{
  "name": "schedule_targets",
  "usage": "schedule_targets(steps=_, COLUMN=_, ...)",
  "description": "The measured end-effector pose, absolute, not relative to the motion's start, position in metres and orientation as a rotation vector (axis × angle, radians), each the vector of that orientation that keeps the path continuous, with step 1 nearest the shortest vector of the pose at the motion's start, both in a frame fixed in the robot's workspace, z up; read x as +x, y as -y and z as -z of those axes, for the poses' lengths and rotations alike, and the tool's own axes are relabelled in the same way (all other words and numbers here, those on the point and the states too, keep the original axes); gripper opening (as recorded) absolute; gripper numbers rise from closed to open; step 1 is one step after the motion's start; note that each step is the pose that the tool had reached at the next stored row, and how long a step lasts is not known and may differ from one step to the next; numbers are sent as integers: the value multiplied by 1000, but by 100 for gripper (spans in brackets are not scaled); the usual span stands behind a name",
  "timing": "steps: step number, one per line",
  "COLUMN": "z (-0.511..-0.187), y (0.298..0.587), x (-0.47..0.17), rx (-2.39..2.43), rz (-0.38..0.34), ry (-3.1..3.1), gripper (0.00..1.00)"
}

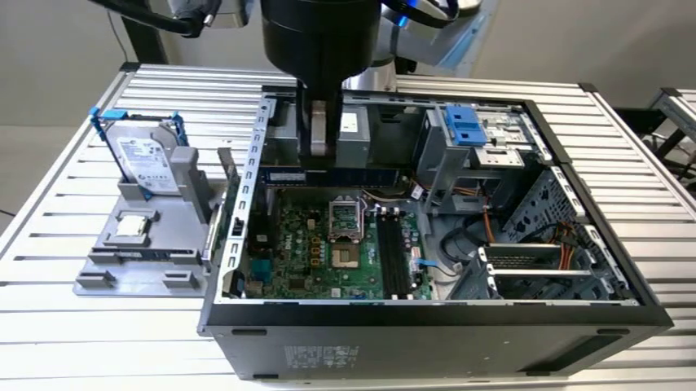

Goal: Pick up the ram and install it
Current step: 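Pick up the ram and move it above insertion slot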

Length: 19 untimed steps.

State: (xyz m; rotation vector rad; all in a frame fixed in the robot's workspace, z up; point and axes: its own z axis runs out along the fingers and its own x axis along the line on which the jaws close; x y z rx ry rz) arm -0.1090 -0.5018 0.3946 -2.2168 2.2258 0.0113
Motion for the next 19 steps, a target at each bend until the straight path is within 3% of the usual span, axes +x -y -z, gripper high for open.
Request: schedule_targets(steps=19, z=-395, y=501, x=-46, rx=-2217, rz=-11, ry=-2226, gripper=0)
